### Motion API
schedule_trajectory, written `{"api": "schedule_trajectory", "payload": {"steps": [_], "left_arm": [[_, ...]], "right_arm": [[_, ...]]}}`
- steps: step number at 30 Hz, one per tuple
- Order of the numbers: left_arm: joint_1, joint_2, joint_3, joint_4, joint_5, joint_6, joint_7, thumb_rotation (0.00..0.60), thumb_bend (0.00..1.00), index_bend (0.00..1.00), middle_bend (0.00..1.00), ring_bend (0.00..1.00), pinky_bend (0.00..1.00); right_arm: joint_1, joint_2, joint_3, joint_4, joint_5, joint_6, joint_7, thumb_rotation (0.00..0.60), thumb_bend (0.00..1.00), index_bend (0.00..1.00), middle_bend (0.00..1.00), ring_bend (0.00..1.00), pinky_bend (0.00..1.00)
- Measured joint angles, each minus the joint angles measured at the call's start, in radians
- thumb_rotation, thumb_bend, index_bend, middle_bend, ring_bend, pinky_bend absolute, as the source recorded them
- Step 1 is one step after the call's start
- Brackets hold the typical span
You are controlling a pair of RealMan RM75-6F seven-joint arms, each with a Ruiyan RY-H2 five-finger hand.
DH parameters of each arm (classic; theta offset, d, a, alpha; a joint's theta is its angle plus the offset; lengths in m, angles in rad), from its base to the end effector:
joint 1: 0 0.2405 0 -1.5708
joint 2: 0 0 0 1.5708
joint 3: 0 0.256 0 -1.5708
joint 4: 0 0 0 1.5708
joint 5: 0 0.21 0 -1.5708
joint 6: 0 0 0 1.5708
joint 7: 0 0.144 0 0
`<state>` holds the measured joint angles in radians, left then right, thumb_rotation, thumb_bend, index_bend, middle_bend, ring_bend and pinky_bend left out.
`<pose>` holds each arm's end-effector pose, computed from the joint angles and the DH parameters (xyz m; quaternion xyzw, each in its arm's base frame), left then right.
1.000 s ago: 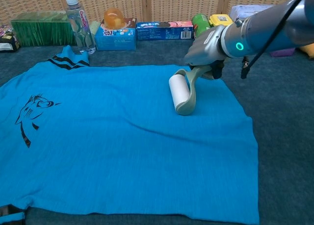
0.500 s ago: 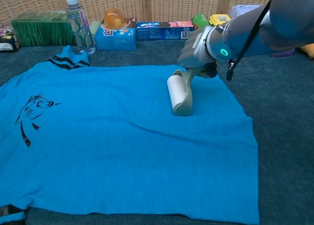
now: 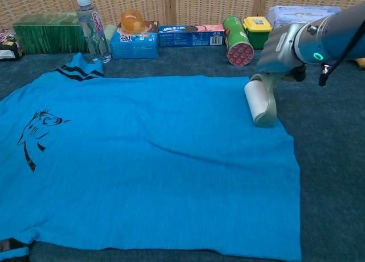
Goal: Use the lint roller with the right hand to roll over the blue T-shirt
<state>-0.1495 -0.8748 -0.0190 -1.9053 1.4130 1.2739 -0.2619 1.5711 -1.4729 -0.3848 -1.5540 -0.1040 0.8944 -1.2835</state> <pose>-0.2798 0.1844 0.1785 -0.5521 -0.5464 -0.4008 0.4858 -0.1010 -0.3984 -0.0025 0.8714 -0.0019 -0.0877 0.4826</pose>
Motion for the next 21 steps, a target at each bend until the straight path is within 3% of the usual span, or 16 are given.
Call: {"api": "schedule_trajectory", "payload": {"steps": [9, 21], "left_arm": [[0.000, 0.001, -0.001, -0.004, 0.000, 0.002, -0.002, 0.600, 0.09, 0.00, 0.00, 0.00, 0.02], [0.030, -0.008, 0.012, 0.016, -0.016, 0.026, -0.025, 0.600, 0.09, 0.00, 0.00, 0.00, 0.02]], "right_arm": [[0.021, -0.030, 0.046, -0.006, 0.011, 0.007, -0.053, 0.600, 1.00, 0.89, 0.88, 0.87, 1.00], [0.082, -0.156, 0.135, 0.062, 0.095, 0.010, -0.145, 0.600, 1.00, 0.89, 0.88, 0.87, 1.00]]}}
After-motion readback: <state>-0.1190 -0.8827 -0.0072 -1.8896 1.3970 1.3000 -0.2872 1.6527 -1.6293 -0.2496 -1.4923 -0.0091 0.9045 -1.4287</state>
